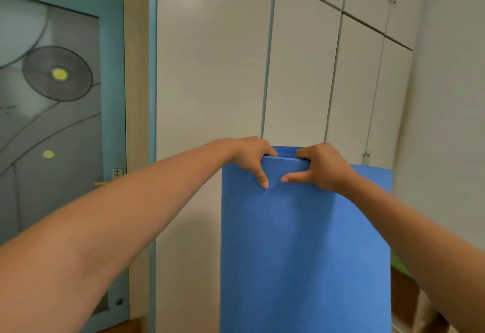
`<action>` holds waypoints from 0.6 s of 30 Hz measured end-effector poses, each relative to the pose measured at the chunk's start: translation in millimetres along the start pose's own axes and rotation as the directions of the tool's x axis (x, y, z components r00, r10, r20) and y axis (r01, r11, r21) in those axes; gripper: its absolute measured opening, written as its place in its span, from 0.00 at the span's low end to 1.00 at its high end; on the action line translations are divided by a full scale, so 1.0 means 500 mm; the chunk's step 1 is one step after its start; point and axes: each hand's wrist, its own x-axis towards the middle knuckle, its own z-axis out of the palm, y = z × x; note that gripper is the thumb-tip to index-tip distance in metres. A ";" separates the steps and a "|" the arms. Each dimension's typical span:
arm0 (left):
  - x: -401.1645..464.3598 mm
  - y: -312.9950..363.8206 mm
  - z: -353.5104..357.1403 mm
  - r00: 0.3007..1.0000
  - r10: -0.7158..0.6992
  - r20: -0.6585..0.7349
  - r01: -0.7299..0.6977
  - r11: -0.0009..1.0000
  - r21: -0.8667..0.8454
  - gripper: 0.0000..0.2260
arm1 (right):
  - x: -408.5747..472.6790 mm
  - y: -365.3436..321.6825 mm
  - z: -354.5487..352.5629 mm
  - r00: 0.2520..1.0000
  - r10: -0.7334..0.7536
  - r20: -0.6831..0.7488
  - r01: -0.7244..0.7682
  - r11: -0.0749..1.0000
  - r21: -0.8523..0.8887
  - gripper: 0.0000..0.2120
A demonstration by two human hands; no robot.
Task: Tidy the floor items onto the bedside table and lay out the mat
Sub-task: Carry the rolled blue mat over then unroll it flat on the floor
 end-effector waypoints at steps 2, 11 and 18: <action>-0.040 -0.010 -0.004 0.999 0.041 -0.006 -0.041 0.999 -0.018 0.13 | -0.010 -0.049 -0.007 1.000 0.006 -0.004 -0.007 0.999 -0.041 0.23; -0.150 -0.072 0.004 0.980 0.197 0.014 -0.197 0.979 -0.045 0.12 | -0.062 -0.206 0.007 0.989 0.144 0.012 -0.141 0.980 -0.143 0.23; -0.171 -0.098 0.034 0.971 0.230 0.066 -0.227 0.972 -0.055 0.14 | -0.094 -0.228 0.059 0.974 0.224 0.023 -0.221 0.972 -0.083 0.23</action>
